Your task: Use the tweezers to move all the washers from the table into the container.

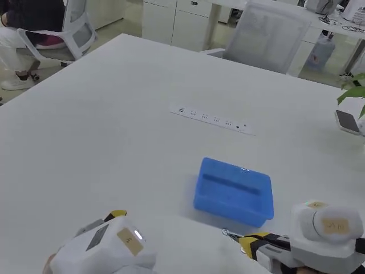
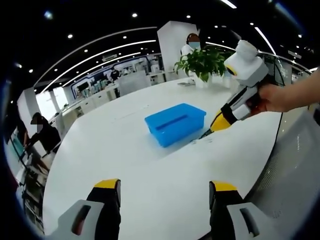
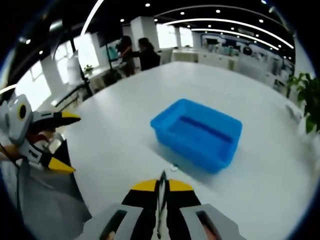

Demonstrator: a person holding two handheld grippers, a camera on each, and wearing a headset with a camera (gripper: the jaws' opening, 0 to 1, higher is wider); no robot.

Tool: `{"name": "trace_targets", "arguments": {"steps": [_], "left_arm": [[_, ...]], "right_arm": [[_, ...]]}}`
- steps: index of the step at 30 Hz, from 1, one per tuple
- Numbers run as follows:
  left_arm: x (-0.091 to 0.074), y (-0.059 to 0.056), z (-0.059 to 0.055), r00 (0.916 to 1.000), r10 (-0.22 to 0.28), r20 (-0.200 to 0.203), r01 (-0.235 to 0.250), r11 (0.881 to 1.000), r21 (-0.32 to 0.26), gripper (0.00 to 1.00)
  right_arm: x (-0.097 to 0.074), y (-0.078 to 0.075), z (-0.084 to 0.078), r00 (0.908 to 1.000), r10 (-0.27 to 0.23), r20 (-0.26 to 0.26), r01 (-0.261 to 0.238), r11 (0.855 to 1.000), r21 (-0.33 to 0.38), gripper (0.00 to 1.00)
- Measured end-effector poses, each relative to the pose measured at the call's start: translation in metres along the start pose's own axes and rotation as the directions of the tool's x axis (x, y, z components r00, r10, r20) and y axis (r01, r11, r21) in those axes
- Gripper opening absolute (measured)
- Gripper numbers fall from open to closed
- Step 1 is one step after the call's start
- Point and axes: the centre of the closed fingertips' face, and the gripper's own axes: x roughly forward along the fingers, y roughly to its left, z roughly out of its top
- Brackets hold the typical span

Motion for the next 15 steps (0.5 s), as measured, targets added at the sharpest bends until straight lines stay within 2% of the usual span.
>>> {"name": "trace_targets", "arguments": {"steps": [3, 4, 6, 8, 10, 11, 12, 14, 15], "left_arm": [[0.001, -0.009, 0.003, 0.9991, -0.043, 0.001, 0.043, 0.999, 0.007, 0.68], [0.001, -0.013, 0.002, 0.9979, -0.063, -0.011, 0.064, 0.998, 0.019, 0.63], [0.001, -0.025, 0.006, 0.9924, -0.123, -0.007, 0.123, 0.99, 0.067, 0.54], [0.003, -0.028, 0.012, 0.9906, -0.137, -0.005, 0.136, 0.98, 0.142, 0.48], [0.007, -0.034, 0.017, 0.9861, -0.166, -0.015, 0.165, 0.965, 0.206, 0.44], [0.011, -0.037, 0.018, 0.9822, -0.186, -0.029, 0.187, 0.957, 0.223, 0.41], [0.014, -0.039, 0.02, 0.9806, -0.195, -0.024, 0.195, 0.957, 0.214, 0.38], [0.018, -0.044, 0.023, 0.9749, -0.221, -0.022, 0.221, 0.951, 0.218, 0.31], [0.021, -0.048, 0.028, 0.9705, -0.241, -0.008, 0.236, 0.941, 0.242, 0.29]], "right_arm": [[-0.013, 0.011, 0.001, 0.9993, 0.036, 0.006, -0.036, 0.999, -0.006, 0.02], [-0.018, 0.016, 0.002, 0.9986, 0.052, 0.009, -0.052, 0.999, -0.016, 0.02], [-0.024, 0.024, 0.004, 0.9968, 0.079, 0.008, -0.079, 0.996, -0.027, 0.02], [-0.03, 0.031, 0.004, 0.9945, 0.105, 0.0, -0.105, 0.993, -0.044, 0.02], [-0.035, 0.042, 0.006, 0.9902, 0.14, -0.003, -0.14, 0.989, -0.051, 0.02], [-0.037, 0.046, 0.006, 0.9877, 0.156, -0.004, -0.157, 0.987, -0.048, 0.02], [-0.038, 0.05, 0.007, 0.9851, 0.172, -0.006, -0.172, 0.984, -0.045, 0.02], [-0.041, 0.06, 0.008, 0.978, 0.208, -0.009, -0.208, 0.977, -0.036, 0.02], [-0.041, 0.064, 0.008, 0.9738, 0.227, -0.016, -0.227, 0.974, -0.025, 0.02]]}}
